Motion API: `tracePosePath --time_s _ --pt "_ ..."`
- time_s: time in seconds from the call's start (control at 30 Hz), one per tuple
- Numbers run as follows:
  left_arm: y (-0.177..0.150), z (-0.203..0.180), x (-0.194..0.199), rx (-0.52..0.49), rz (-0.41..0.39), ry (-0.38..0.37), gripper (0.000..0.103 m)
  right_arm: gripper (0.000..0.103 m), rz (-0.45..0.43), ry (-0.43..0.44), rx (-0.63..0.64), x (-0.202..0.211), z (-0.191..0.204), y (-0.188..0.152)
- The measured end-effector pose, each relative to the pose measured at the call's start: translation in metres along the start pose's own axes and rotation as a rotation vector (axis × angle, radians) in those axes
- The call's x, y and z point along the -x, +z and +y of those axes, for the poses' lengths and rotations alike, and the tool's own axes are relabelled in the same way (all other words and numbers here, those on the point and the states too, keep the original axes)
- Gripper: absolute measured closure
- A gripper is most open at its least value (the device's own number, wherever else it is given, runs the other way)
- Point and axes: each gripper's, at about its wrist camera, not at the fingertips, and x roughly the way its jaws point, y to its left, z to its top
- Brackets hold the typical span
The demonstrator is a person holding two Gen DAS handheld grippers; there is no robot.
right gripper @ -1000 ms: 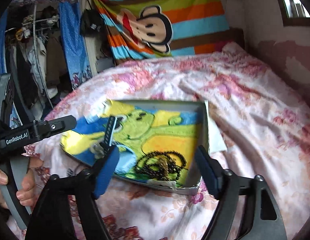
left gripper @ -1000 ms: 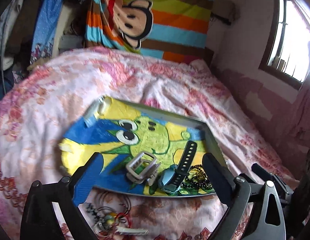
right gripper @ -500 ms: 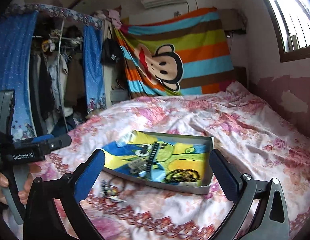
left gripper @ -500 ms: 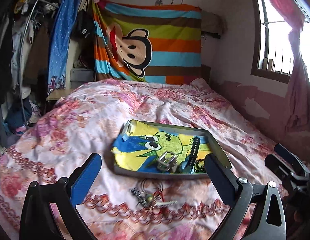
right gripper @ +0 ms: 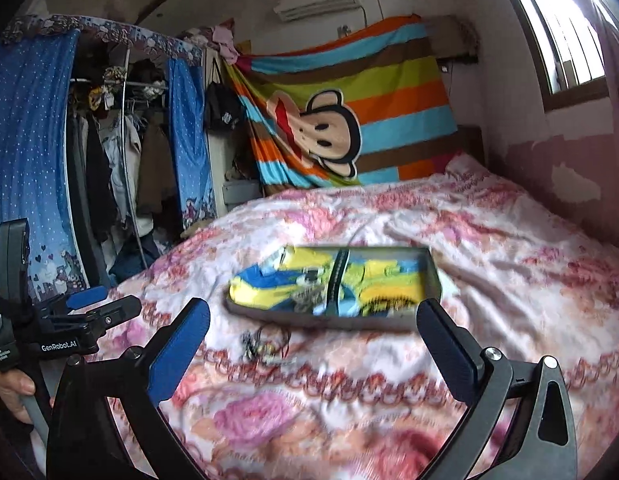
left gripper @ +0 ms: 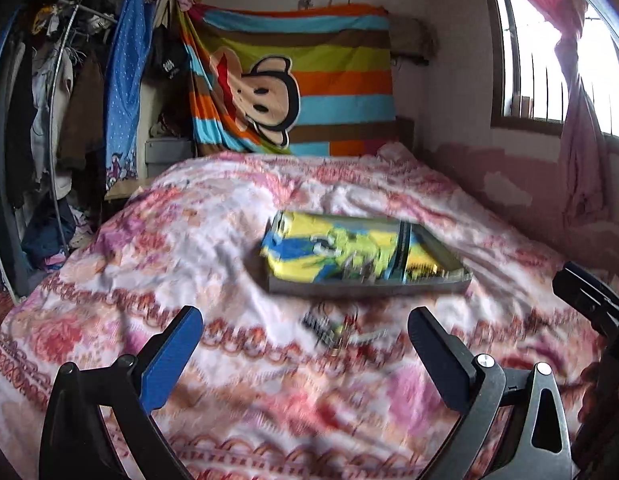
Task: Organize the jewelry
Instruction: 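Lift both tools away from the tray, then move both tools toward the bundle of keys and chains on the bed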
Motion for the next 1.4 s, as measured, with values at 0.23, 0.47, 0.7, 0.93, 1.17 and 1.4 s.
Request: tracePosePath --time_s 0.23,0.47,0.7,0.93,1.17,1.4 --pt "-0.032 0.010 -0.007 -0.034 0.143 0.013 0.000 0.001 0.146 -0.010 0.049 -0.025 0.001 -0.033" --pt "-0.042 0.002 -0.019 -0.076 0.203 0.028 0.000 0.001 0.238 -0.017 0.048 -0.042 0.000 -0.050" --pt "-0.045 0.000 -0.024 -0.092 0.228 0.040 0.000 0.001 0.267 -0.019 0.037 -0.046 -0.001 -0.052" --pt "-0.045 0.004 -0.029 -0.073 0.251 0.050 0.000 0.001 0.290 -0.032 0.012 -0.052 -0.004 -0.054" --pt "-0.040 0.010 -0.035 -0.038 0.256 0.049 0.000 0.001 0.316 -0.044 0.009 -0.059 -0.005 -0.054" --pt "-0.029 0.012 -0.050 -0.014 0.259 0.041 0.000 0.001 0.330 -0.085 0.022 -0.069 -0.007 -0.049"
